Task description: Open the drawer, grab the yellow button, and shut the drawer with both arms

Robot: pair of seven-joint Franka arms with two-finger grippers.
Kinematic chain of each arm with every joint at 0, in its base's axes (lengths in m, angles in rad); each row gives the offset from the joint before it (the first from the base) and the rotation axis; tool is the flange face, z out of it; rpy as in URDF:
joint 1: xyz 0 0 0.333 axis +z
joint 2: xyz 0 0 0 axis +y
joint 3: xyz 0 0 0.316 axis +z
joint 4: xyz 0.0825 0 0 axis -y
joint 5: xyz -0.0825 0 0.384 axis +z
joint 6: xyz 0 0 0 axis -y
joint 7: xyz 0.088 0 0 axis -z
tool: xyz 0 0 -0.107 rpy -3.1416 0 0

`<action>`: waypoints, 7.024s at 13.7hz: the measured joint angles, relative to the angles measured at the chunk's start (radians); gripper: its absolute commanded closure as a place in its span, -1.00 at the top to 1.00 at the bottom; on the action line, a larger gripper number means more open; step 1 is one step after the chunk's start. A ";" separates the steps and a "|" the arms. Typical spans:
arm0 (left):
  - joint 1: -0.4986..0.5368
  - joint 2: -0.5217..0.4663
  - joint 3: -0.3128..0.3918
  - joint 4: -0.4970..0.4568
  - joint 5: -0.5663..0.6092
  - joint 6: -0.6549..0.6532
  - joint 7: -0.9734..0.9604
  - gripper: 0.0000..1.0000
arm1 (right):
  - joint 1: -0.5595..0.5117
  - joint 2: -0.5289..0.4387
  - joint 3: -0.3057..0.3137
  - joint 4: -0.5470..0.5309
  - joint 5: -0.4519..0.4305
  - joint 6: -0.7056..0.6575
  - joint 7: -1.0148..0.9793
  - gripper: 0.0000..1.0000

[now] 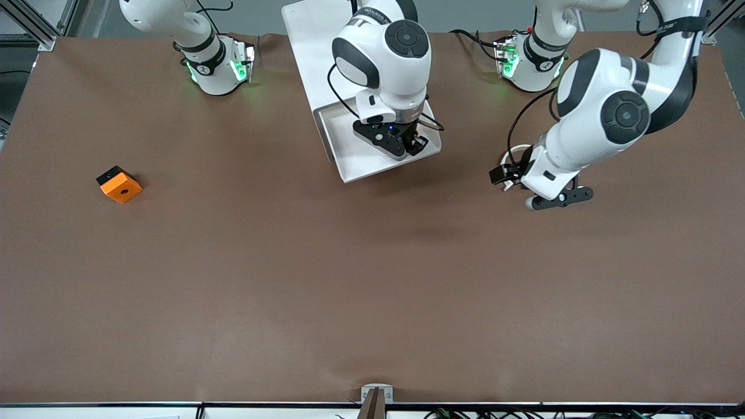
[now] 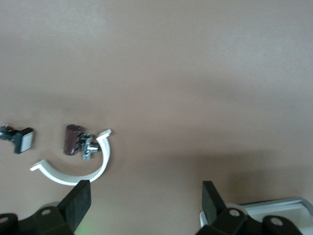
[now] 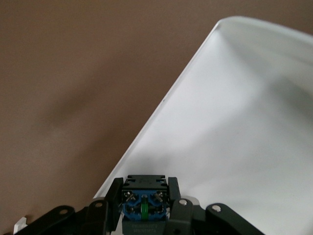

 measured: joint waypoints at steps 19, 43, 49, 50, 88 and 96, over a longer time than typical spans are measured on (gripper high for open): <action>-0.322 0.224 -0.034 0.126 0.000 0.185 -0.588 1.00 | -0.781 -0.171 -0.031 -0.068 0.040 -0.186 -1.220 -1.00; -0.349 0.267 -0.222 0.126 -0.110 0.093 -1.036 1.00 | -1.075 -0.023 -0.016 -0.697 0.022 0.704 -1.593 -1.00; -0.159 0.250 -0.210 0.220 0.146 0.094 -1.028 1.00 | -1.078 -0.012 -0.018 -0.693 0.021 0.730 -1.699 1.00; -0.130 0.240 -0.210 0.240 0.166 0.094 -1.027 1.00 | -1.078 -0.012 -0.019 -0.688 0.021 0.729 -1.699 1.00; 0.238 -0.175 0.043 0.340 0.189 -0.412 0.310 1.00 | -1.057 -0.461 -0.034 -0.134 -0.022 -0.483 -1.592 1.00; 0.249 -0.176 0.051 0.338 0.189 -0.420 0.424 1.00 | -1.026 -0.529 -0.029 -0.112 -0.022 -0.498 -1.519 1.00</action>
